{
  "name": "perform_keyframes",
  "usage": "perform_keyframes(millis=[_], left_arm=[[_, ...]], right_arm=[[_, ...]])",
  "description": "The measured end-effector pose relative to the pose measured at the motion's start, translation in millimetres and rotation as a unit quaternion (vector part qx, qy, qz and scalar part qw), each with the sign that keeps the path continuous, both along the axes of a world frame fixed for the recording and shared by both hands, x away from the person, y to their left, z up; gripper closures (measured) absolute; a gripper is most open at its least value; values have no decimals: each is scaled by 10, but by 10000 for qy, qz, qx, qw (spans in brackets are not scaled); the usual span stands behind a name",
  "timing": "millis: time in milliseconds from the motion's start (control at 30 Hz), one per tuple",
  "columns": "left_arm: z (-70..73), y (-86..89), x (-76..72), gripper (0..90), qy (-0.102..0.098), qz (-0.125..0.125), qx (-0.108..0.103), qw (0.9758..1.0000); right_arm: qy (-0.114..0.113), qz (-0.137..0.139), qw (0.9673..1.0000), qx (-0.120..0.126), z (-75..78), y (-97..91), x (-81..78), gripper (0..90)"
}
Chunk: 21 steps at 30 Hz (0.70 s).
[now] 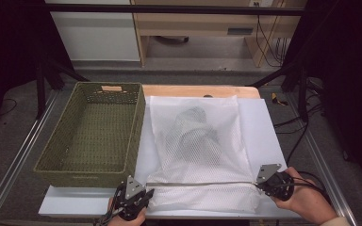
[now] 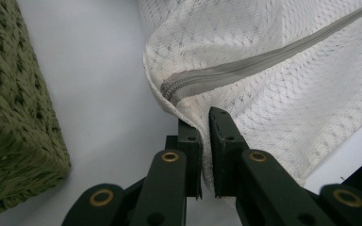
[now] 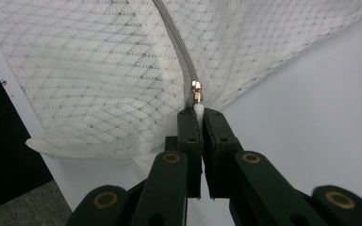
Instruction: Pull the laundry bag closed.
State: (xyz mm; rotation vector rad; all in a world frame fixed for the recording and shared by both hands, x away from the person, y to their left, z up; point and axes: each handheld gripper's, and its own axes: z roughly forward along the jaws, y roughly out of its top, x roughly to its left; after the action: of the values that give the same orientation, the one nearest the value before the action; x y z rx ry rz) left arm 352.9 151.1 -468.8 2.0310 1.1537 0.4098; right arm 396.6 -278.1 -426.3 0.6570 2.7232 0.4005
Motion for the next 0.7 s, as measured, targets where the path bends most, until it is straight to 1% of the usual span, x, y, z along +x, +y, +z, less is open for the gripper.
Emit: perform_keyframes(millis=[167, 233, 400, 533, 567, 667, 700], left_arm=[[22, 1, -7, 840, -33, -14, 13, 10000], [21, -2, 3, 842, -42, 7, 12, 10000], [-2, -5, 26, 836, 2, 1, 29, 10000], [-3, -27, 14, 844, 18, -42, 25, 10000], [0, -30, 7, 854, 37, -73, 77, 9999], [0, -36, -13, 866, 37, -72, 61, 9999], [2, -33, -29, 867, 16, -89, 88, 9999]], right_arm=[[1, 52, 10000, 13, -3, -9, 13, 868], [11, 13, 10000, 16, 2, -12, 11, 868], [-9, 10, 10000, 11, 44, -27, 10, 868], [2, 17, 10000, -9, 62, -36, 11, 868], [6, 25, 10000, -20, 66, -38, 6, 868], [-19, 33, 10000, 14, 72, -48, -5, 867], [-31, 56, 10000, 8, 73, -50, -9, 866]])
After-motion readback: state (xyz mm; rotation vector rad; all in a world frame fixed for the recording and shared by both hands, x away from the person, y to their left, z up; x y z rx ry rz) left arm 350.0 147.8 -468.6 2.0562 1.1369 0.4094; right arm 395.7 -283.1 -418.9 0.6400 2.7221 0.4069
